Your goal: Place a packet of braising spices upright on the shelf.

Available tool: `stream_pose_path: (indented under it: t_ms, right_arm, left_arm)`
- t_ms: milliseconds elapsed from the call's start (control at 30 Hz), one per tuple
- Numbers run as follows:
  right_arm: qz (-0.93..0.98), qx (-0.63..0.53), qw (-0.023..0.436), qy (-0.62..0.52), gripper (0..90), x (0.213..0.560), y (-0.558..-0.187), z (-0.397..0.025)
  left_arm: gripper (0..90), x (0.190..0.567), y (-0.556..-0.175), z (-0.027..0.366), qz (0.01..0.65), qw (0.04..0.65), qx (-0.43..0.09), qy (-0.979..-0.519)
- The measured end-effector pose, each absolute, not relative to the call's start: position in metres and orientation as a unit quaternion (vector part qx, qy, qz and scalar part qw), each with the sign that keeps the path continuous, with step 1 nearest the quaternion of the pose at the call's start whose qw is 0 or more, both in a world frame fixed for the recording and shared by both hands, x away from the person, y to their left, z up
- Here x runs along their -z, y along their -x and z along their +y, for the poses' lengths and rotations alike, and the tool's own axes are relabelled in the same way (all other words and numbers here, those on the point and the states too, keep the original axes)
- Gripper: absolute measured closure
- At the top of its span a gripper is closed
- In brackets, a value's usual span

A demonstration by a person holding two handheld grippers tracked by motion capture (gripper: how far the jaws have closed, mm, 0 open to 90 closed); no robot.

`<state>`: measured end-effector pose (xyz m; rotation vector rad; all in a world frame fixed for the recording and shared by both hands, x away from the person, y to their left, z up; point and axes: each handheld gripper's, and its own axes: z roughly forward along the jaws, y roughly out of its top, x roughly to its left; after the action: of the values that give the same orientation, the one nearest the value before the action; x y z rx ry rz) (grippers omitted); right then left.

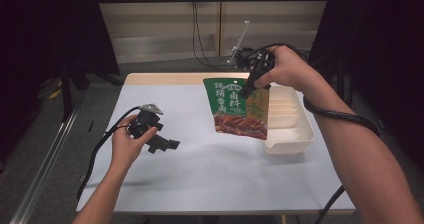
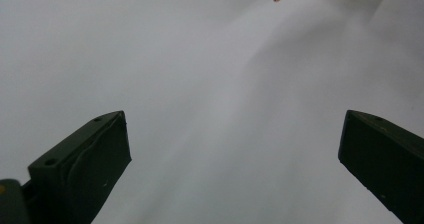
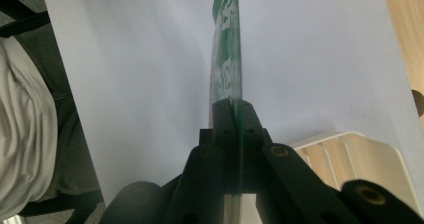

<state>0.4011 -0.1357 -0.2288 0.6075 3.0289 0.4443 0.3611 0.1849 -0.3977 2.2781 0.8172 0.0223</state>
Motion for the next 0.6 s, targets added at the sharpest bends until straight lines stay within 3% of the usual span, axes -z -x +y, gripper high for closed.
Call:
stream_pose_path:
  t_ms: [600]
  right_arm:
    - [0.963,-0.140,0.019,-0.227,90.0,0.215,-0.403,-0.159]
  left_arm:
    - [0.0,0.422,-0.353,0.189,0.319,0.339,-0.009,-0.885]
